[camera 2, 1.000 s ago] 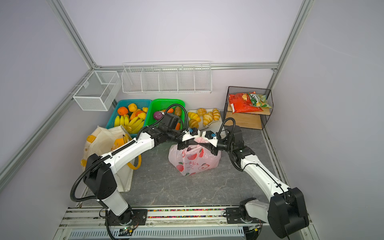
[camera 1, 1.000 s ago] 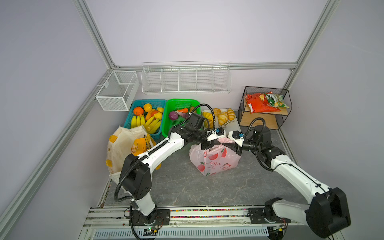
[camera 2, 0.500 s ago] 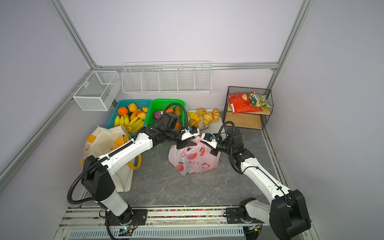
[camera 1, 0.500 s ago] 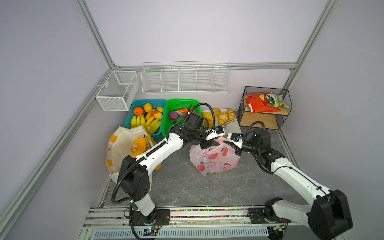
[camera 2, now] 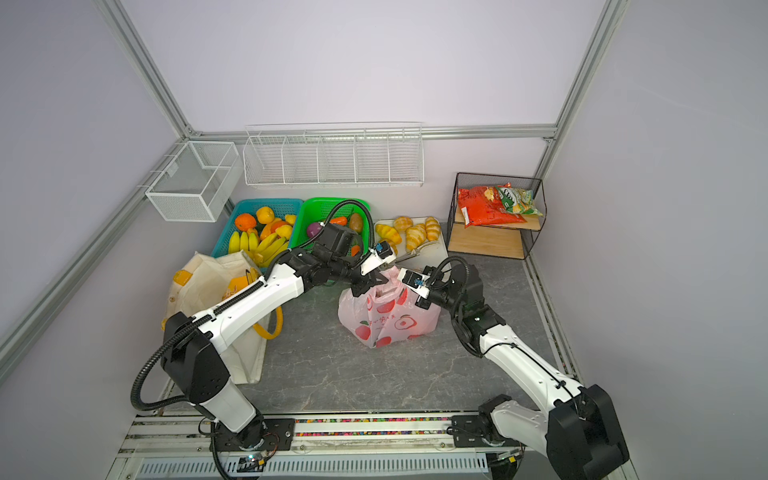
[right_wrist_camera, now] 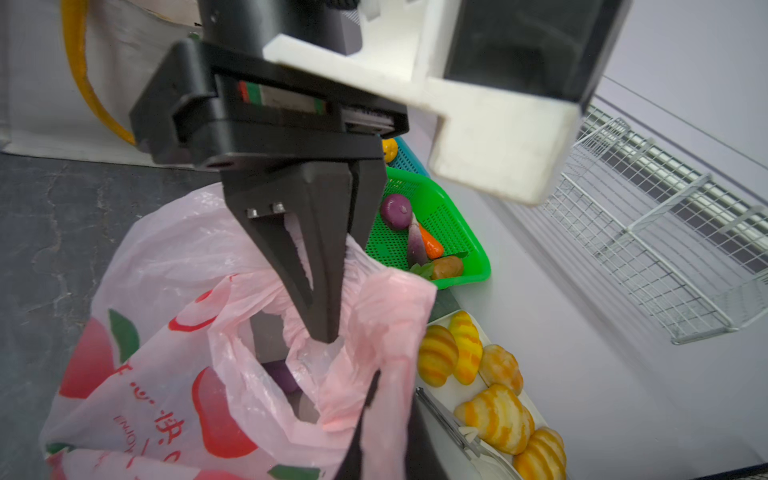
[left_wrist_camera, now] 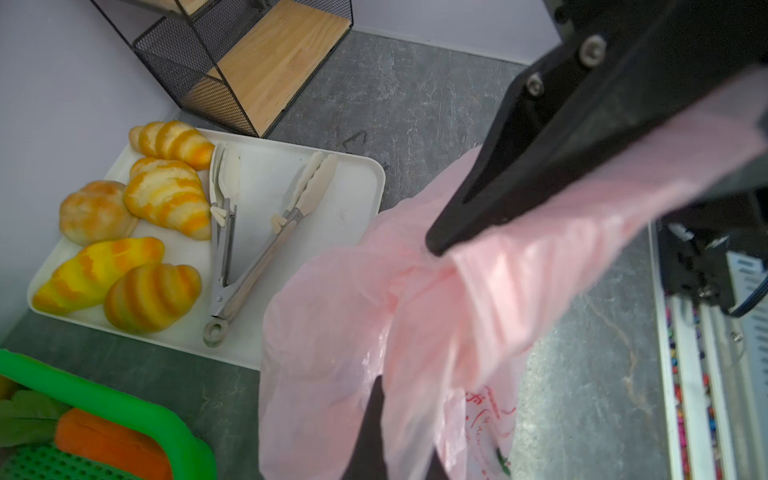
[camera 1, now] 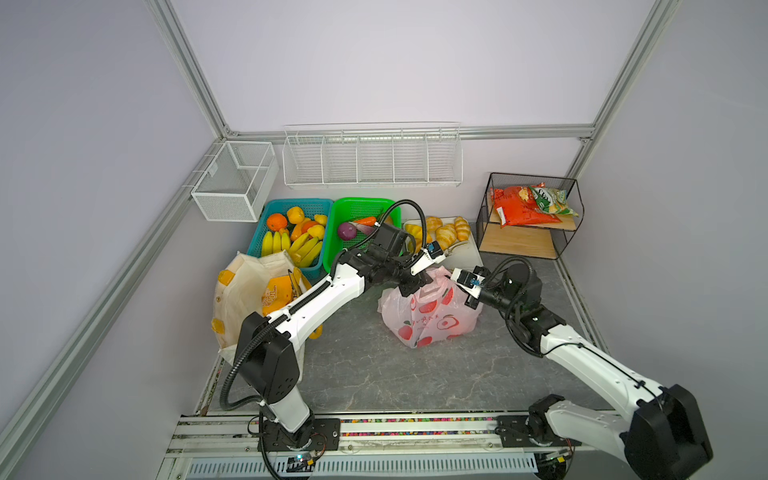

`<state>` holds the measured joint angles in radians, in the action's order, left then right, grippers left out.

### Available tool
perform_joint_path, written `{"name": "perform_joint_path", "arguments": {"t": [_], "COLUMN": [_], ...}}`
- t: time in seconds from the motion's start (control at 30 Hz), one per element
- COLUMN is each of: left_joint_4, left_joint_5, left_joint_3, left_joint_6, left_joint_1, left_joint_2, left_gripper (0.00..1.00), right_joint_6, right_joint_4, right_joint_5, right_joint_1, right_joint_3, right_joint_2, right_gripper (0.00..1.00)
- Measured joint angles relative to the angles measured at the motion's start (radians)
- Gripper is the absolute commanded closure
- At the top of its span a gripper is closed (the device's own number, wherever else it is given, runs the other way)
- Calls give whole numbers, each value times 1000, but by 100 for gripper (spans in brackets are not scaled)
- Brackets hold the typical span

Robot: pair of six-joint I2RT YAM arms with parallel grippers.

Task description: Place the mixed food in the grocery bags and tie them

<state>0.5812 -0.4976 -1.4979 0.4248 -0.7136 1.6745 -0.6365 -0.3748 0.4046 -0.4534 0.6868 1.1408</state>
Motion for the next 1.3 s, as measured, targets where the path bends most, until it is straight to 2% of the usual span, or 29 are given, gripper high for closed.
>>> {"name": "perform_joint_path", "arguments": {"t": [0.23, 0.43, 0.57, 0.83, 0.93, 1.07, 1.17, 1.3], "left_joint_4": [-216, -438, -542, -744, -771, -793, -776, -683], "left_joint_5": [-49, -39, 13, 165, 182, 150, 115, 76], "left_joint_3": [193, 343, 410, 541, 544, 544, 543, 543], "left_joint_6": [-303, -550, -674, -870, -893, -880, -821, -706], "left_joint_1": [1, -15, -46, -132, -156, -162, -164, -145], "left_joint_2": [-119, -210, -238, -271, -270, -270, -279, -331], "left_gripper": [100, 100, 100, 100, 89, 66, 56, 46], "right_joint_6": [29, 120, 185, 318, 365, 402, 404, 386], "right_joint_4": [-226, -387, -449, -464, -465, -457, -420, -351], "right_joint_5": [-118, -153, -169, -187, -164, -79, 0, 65], "right_joint_1": [-55, -82, -89, -93, -84, -13, 32, 54], "right_joint_3": [-72, -105, -141, -187, -187, -183, -169, -148], "right_joint_2": [31, 85, 89, 65, 66, 66, 66, 61], "right_gripper": [93, 93, 93, 93, 93, 93, 93, 93]}}
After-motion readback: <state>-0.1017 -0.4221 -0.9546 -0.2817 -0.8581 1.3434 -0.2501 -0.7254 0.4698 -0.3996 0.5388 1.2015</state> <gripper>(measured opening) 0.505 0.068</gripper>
